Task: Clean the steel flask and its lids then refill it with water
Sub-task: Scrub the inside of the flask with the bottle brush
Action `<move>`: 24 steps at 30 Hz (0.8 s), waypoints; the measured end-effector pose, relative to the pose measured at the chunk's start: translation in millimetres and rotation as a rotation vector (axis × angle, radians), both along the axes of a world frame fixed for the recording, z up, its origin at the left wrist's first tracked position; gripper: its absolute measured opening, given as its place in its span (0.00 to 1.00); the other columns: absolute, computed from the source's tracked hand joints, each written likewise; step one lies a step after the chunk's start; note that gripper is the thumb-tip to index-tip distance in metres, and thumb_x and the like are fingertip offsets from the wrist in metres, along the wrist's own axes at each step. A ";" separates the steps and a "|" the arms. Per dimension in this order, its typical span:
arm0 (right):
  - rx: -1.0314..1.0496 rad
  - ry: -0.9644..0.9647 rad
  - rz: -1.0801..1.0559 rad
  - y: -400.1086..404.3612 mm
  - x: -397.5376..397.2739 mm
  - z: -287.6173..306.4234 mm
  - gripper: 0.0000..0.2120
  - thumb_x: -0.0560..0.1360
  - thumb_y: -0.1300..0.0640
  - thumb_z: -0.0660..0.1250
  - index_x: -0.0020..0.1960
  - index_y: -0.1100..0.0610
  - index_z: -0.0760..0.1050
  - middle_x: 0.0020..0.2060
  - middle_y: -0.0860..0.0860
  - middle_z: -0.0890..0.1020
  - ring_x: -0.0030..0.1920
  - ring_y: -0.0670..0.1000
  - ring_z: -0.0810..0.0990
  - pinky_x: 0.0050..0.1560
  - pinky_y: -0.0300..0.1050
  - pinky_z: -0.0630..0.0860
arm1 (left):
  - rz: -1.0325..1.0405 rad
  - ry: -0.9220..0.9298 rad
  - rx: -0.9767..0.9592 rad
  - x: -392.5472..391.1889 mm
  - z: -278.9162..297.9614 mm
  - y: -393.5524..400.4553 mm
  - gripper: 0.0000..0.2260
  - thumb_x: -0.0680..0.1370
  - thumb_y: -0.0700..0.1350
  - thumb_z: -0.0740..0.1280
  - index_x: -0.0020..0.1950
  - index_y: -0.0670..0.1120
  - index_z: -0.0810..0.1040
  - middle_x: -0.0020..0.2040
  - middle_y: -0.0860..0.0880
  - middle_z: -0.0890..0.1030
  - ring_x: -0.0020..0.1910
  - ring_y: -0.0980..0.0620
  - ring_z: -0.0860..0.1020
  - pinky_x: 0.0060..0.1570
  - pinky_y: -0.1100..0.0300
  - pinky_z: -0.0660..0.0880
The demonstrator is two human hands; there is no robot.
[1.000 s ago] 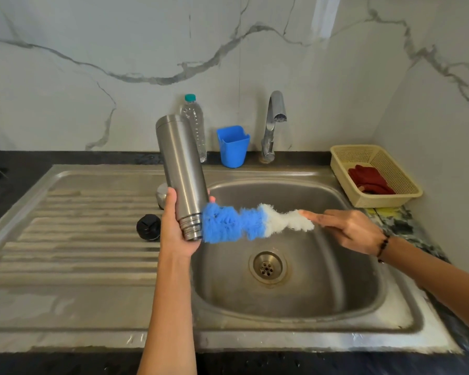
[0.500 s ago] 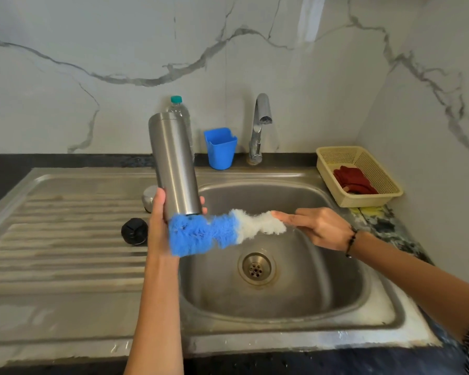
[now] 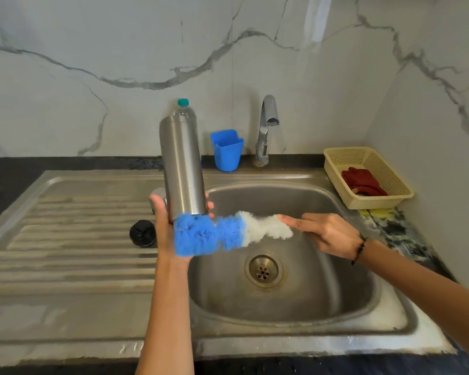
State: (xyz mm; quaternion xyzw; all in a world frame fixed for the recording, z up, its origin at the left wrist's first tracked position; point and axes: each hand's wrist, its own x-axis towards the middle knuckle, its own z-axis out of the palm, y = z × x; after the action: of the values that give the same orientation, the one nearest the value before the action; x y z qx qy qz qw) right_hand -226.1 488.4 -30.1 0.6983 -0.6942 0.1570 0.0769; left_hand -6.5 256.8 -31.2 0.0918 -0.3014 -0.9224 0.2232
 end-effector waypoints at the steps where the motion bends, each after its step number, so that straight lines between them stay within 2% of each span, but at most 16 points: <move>1: -0.002 0.009 0.010 -3.3 0.4 1.1 0.27 0.74 0.62 0.53 0.72 0.47 0.60 0.31 0.50 0.72 0.27 0.51 0.70 0.25 0.42 0.70 | -0.012 -0.001 -0.023 1.9 -0.2 -1.0 0.42 0.58 0.71 0.74 0.59 0.43 0.73 0.43 0.44 0.81 0.38 0.48 0.81 0.38 0.56 0.80; 3: -0.002 0.021 0.028 -4.1 -2.7 2.0 0.27 0.75 0.61 0.52 0.72 0.46 0.59 0.31 0.50 0.73 0.27 0.51 0.70 0.25 0.43 0.71 | 0.018 -0.026 0.007 6.4 3.5 -1.9 0.41 0.55 0.66 0.78 0.58 0.42 0.75 0.41 0.43 0.81 0.37 0.48 0.81 0.38 0.56 0.80; 6: 0.008 0.009 0.019 2.7 -9.0 1.5 0.31 0.75 0.60 0.53 0.75 0.42 0.52 0.31 0.50 0.73 0.27 0.51 0.71 0.25 0.44 0.72 | 0.141 0.020 0.142 9.1 8.6 -4.8 0.43 0.52 0.57 0.83 0.62 0.40 0.75 0.47 0.40 0.81 0.42 0.46 0.81 0.41 0.55 0.80; 8: 0.008 0.003 0.010 0.2 -6.7 2.3 0.32 0.74 0.60 0.53 0.75 0.42 0.52 0.31 0.49 0.72 0.27 0.50 0.70 0.25 0.44 0.71 | 0.175 0.047 0.183 10.0 9.6 -4.3 0.35 0.60 0.56 0.79 0.61 0.38 0.78 0.49 0.39 0.80 0.44 0.45 0.81 0.42 0.54 0.80; 10: 0.003 -0.003 0.020 -7.5 -0.1 2.5 0.29 0.74 0.60 0.52 0.74 0.45 0.57 0.31 0.49 0.72 0.28 0.50 0.70 0.27 0.44 0.71 | 0.156 0.040 0.155 10.9 8.3 -2.9 0.26 0.71 0.59 0.68 0.56 0.38 0.82 0.49 0.40 0.80 0.44 0.45 0.81 0.43 0.54 0.81; 11: 0.007 -0.004 0.032 -11.5 3.2 2.0 0.27 0.74 0.60 0.52 0.73 0.47 0.59 0.31 0.49 0.72 0.28 0.49 0.70 0.27 0.43 0.70 | 0.128 0.046 0.099 11.1 7.6 -2.9 0.27 0.73 0.61 0.65 0.57 0.38 0.82 0.49 0.40 0.80 0.44 0.46 0.81 0.44 0.55 0.80; 12: 0.013 -0.005 0.043 -14.6 5.9 1.1 0.26 0.75 0.60 0.52 0.72 0.48 0.60 0.31 0.49 0.71 0.28 0.49 0.70 0.28 0.42 0.70 | 0.097 0.052 0.041 11.8 8.7 -2.1 0.29 0.72 0.63 0.66 0.58 0.38 0.80 0.48 0.41 0.81 0.44 0.46 0.81 0.44 0.55 0.80; 15: 0.028 -0.025 0.047 -15.2 6.0 -2.9 0.26 0.75 0.60 0.52 0.72 0.48 0.60 0.32 0.49 0.72 0.29 0.49 0.70 0.29 0.41 0.70 | 0.018 -0.072 0.000 14.8 10.4 -2.7 0.42 0.53 0.67 0.78 0.55 0.40 0.78 0.43 0.41 0.81 0.39 0.46 0.82 0.39 0.53 0.81; 17: 0.039 -0.039 0.035 -9.4 1.8 -5.5 0.28 0.75 0.60 0.52 0.74 0.45 0.57 0.32 0.49 0.73 0.29 0.48 0.70 0.30 0.41 0.71 | 0.031 -0.141 0.036 17.8 11.9 -2.7 0.45 0.47 0.65 0.81 0.56 0.41 0.77 0.42 0.41 0.81 0.38 0.46 0.82 0.39 0.53 0.80; 21: 0.038 -0.058 -0.012 3.3 -6.1 -9.4 0.31 0.75 0.60 0.52 0.75 0.41 0.53 0.33 0.48 0.74 0.30 0.46 0.70 0.31 0.40 0.72 | 0.168 -0.097 0.138 16.7 12.1 -6.5 0.50 0.51 0.58 0.83 0.67 0.40 0.71 0.47 0.40 0.80 0.40 0.44 0.81 0.38 0.52 0.80; 24: 0.036 -0.093 -0.004 -1.9 0.1 -10.2 0.29 0.76 0.59 0.51 0.75 0.42 0.53 0.34 0.49 0.75 0.31 0.48 0.72 0.33 0.42 0.73 | 0.115 -0.007 0.145 14.4 13.0 -4.8 0.46 0.56 0.56 0.81 0.69 0.39 0.69 0.48 0.40 0.79 0.41 0.44 0.81 0.40 0.54 0.79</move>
State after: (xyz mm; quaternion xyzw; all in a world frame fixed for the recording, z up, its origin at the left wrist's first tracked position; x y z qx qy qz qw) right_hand -226.0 486.6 -40.3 0.6900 -0.7012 0.1764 0.0323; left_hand 7.9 252.0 -18.3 0.1279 -0.2289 -0.9272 0.2674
